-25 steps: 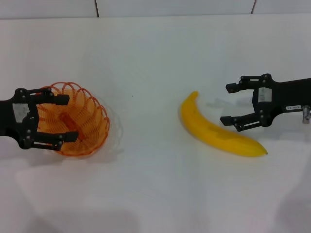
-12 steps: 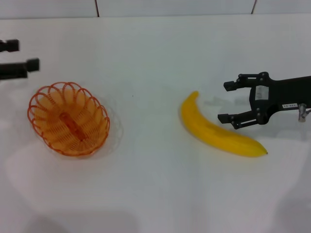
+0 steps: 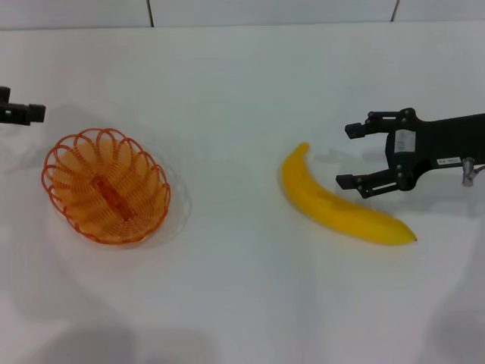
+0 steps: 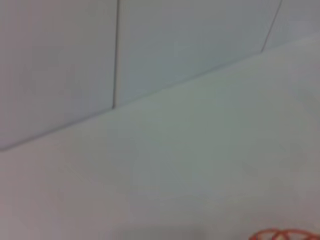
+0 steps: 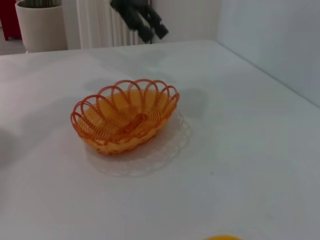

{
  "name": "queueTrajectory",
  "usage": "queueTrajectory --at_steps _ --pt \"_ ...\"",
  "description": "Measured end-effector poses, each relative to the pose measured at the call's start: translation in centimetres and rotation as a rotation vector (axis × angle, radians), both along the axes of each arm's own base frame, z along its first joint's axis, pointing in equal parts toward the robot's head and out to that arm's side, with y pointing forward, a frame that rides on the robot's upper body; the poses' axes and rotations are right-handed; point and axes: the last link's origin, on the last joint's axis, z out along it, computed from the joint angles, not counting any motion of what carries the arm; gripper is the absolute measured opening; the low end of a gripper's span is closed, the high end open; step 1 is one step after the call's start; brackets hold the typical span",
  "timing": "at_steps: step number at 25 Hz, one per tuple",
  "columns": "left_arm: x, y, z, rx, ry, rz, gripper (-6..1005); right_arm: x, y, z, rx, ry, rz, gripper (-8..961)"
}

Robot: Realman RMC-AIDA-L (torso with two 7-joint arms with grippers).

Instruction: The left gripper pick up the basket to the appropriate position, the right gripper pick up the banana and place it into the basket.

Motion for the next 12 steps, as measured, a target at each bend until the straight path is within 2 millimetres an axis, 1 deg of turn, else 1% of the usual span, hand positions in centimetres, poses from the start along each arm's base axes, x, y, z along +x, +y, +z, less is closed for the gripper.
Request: queueTrajectory --at_steps 7,12 --pt "-0.5 1.1 -1.5 0.024 0.089 0.076 906 -0.1 0.1 -0.1 -0.005 0.003 -0.009 904" --pt "0.1 1.3 -3.2 -0.024 0.135 0.055 906 -0.1 0.1 -0.1 -0.005 0.003 -0.010 904"
